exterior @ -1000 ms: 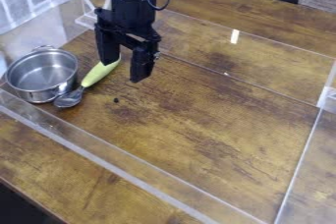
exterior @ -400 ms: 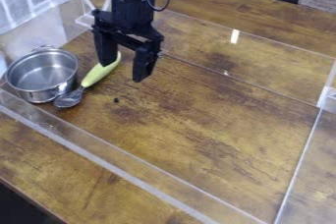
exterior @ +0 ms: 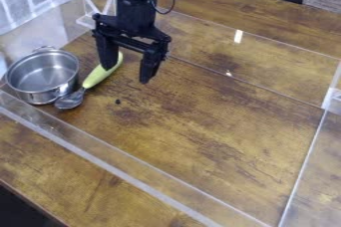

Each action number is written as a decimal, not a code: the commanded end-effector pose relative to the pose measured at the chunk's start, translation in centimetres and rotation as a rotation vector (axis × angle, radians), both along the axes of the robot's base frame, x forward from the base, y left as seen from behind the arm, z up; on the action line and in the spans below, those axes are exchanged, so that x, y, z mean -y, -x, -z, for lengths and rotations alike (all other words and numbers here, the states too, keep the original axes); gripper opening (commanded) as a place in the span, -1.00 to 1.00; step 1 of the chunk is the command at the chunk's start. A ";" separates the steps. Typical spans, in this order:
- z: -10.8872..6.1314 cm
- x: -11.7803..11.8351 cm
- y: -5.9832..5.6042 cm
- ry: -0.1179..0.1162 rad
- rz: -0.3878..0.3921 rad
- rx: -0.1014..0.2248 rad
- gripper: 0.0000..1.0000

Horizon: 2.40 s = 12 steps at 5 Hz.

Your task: Move the green spoon to the right

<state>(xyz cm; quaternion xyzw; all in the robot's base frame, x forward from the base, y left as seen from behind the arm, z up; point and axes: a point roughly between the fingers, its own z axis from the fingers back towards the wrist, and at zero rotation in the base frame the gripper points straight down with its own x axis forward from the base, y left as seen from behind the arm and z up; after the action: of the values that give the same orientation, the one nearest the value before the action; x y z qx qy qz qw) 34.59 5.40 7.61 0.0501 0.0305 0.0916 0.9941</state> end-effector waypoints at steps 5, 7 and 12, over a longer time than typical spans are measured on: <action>0.2 -5.7 -0.4 0.048 0.059 0.081 1.00; 1.3 -5.4 -0.3 0.069 0.080 0.073 1.00; 3.9 -8.2 -0.8 0.113 0.231 0.052 1.00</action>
<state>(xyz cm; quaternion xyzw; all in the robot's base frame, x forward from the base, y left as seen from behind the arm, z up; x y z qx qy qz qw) 35.34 11.85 3.70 -0.0125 0.0183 -0.0195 0.9996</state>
